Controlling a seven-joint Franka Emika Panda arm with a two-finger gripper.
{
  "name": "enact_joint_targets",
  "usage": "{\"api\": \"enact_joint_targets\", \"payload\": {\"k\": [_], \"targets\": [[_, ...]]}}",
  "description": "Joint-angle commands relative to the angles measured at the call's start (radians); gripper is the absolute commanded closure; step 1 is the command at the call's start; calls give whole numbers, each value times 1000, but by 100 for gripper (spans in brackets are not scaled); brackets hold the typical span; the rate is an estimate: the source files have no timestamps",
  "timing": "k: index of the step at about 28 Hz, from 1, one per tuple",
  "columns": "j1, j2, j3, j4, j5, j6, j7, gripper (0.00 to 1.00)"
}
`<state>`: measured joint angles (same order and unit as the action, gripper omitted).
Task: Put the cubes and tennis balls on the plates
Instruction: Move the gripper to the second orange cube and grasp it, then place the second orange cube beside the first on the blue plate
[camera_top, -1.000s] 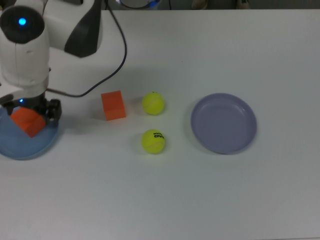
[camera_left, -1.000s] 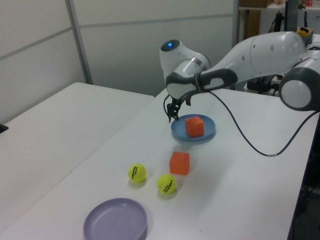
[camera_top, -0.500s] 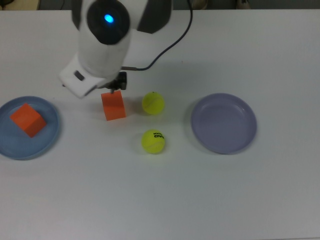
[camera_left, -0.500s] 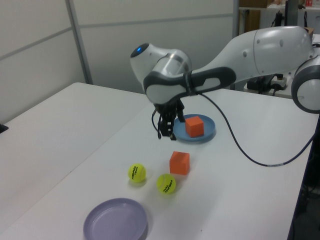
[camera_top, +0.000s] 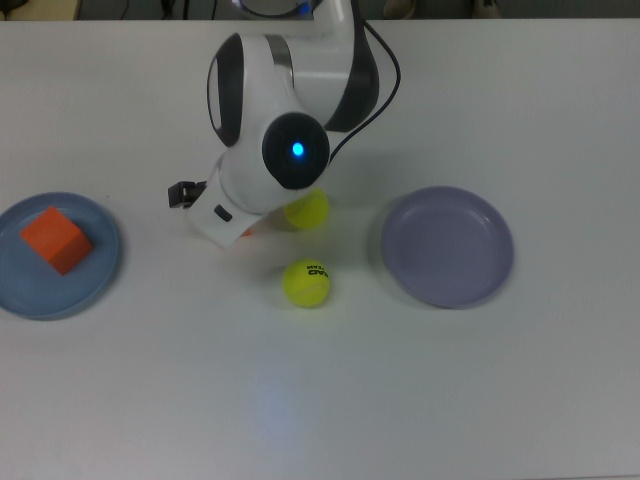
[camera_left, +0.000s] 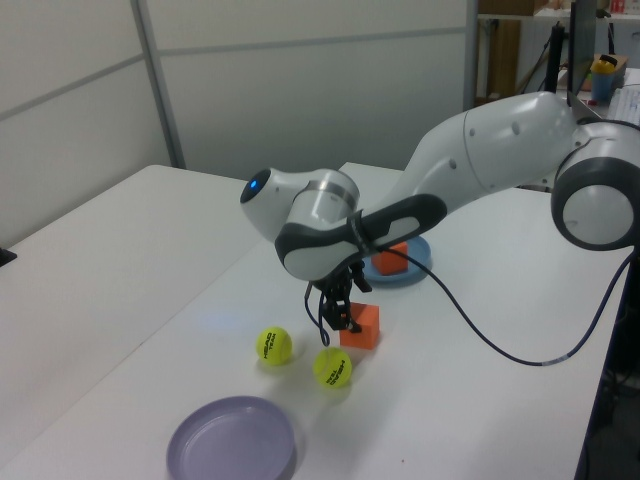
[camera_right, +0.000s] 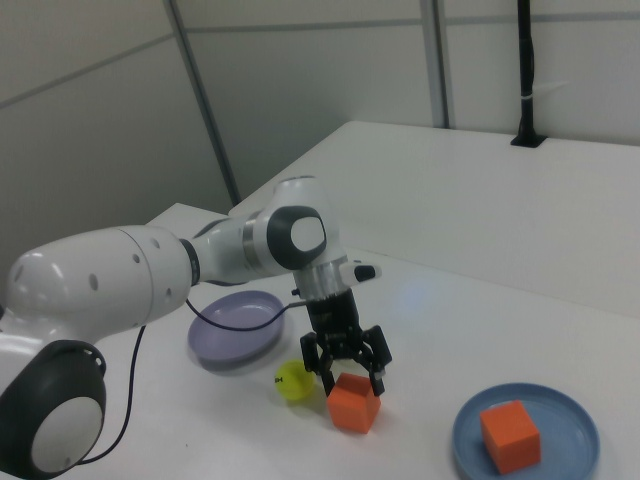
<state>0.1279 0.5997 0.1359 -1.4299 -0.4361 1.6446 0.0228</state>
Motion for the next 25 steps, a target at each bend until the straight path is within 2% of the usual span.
{"api": "enact_joint_targets", "payload": {"k": [1,2,4,6,7,11,16,18,21,22,25], "targets": [[12,17,-9,-7,-35,43,20,0],[12,23,-10,-7,-38,49,22,5],[10,25,-10,-7,-38,58,25,34],[7,26,-12,-6,-36,72,25,71],[7,25,-12,-1,-29,86,25,100],[-1,23,-15,5,-26,95,28,100],[-66,15,-19,80,22,106,25,100],[-109,11,-19,108,42,181,23,100],[-166,9,-21,109,45,292,25,100],[-206,11,-19,108,45,373,25,100],[-246,18,-21,102,45,500,25,100]]}}
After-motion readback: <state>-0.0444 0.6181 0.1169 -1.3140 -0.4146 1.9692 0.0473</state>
